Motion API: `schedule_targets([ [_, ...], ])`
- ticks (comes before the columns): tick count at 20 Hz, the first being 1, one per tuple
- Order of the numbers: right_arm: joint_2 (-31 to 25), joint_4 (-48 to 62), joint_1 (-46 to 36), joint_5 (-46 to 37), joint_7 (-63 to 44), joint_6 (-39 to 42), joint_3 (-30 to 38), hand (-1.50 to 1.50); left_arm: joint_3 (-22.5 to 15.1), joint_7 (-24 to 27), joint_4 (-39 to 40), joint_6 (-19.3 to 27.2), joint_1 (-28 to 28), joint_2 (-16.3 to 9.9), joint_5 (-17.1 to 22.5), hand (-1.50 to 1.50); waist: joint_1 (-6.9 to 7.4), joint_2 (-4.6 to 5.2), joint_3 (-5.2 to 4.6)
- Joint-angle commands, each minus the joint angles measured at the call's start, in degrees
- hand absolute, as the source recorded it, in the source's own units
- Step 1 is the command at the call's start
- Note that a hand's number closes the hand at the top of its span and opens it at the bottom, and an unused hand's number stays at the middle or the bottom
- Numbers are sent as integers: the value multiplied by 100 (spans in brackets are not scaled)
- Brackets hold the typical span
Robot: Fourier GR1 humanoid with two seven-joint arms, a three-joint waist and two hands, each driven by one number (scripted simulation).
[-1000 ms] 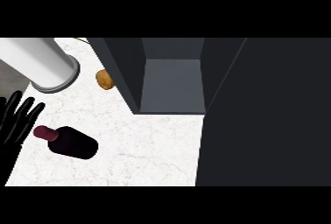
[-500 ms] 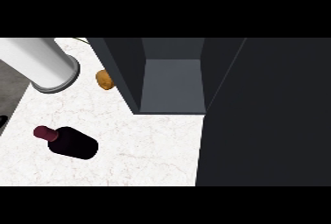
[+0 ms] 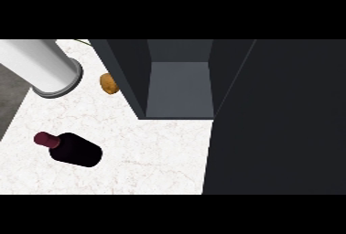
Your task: Pick up the wine, place it into the cabinet and close the cabinet
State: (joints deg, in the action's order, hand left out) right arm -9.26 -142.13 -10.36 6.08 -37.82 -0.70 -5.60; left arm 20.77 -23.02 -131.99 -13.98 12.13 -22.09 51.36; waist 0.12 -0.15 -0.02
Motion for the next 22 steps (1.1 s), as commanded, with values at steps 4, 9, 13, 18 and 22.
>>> schedule_targets([
  [4, -65, -916, -452, 355, -1048, -328, 306, -150, 256, -357, 85, -74, -97, -50, 202, -150, -23, -4, 0],
  [9, -182, -658, -1350, 113, -1701, -543, 164, -150, -62, -777, 14, 597, -679, -209, -276, -150, -37, 1, -1],
  [13, -137, -787, -988, 326, -1472, -397, 394, -150, 18, -468, 558, 228, -660, 85, -339, -150, -39, 5, 2],
  [18, -206, -571, -1669, 206, -1814, -596, 454, -150, -84, -155, 851, 142, -822, 268, -945, -150, -26, 4, -1],
  [22, -284, -1107, -1596, 156, -2376, -711, 388, -150, -149, 211, 1201, -161, -557, 499, -1359, -150, -54, -9, -3],
])
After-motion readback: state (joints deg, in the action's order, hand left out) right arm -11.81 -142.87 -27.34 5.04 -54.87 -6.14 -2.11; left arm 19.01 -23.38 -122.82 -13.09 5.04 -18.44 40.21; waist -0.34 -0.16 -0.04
